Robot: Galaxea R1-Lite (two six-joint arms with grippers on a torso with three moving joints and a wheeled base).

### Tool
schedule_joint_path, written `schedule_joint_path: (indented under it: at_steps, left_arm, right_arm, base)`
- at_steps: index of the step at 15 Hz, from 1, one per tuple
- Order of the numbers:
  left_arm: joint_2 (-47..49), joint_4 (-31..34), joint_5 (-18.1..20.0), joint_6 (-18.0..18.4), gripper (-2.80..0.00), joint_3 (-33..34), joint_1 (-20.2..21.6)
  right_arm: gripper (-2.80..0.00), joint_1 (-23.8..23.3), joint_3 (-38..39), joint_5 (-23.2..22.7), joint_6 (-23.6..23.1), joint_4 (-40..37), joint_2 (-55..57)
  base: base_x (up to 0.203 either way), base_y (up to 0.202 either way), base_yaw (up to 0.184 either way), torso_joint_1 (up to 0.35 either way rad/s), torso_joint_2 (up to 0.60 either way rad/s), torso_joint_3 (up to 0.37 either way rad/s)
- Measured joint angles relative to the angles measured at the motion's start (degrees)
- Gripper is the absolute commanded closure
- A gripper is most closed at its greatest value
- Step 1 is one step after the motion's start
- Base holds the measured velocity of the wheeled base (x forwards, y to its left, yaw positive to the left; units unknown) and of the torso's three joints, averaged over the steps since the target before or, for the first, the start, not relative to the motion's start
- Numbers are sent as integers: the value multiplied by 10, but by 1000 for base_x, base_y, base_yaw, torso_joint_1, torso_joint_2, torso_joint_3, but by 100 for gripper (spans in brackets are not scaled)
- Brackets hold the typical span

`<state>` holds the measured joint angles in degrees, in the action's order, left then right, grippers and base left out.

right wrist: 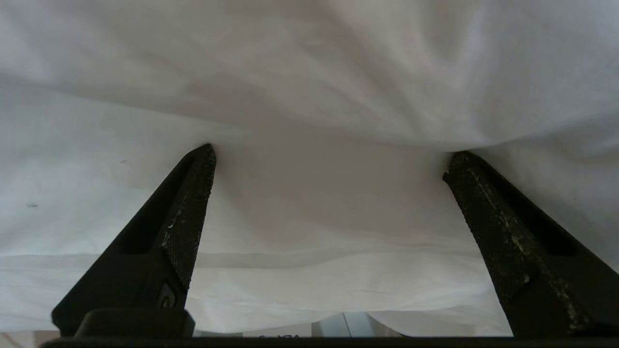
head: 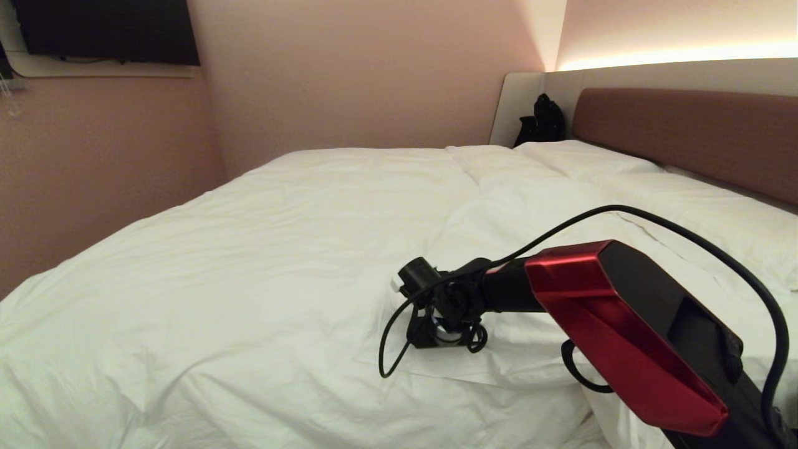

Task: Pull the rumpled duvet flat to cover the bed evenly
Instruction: Flatten the corners of the folded blanket

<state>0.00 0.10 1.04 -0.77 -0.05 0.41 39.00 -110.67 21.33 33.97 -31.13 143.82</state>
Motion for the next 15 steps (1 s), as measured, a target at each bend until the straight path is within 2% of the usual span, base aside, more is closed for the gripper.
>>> schedule_joint_path:
  at_steps: [15]
  left_arm:
    - [0, 0, 0, 0, 0, 0, 0]
  right_arm:
    - [0, -1, 0, 0, 2, -2, -13]
  base:
    - [0, 0, 0, 0, 0, 0]
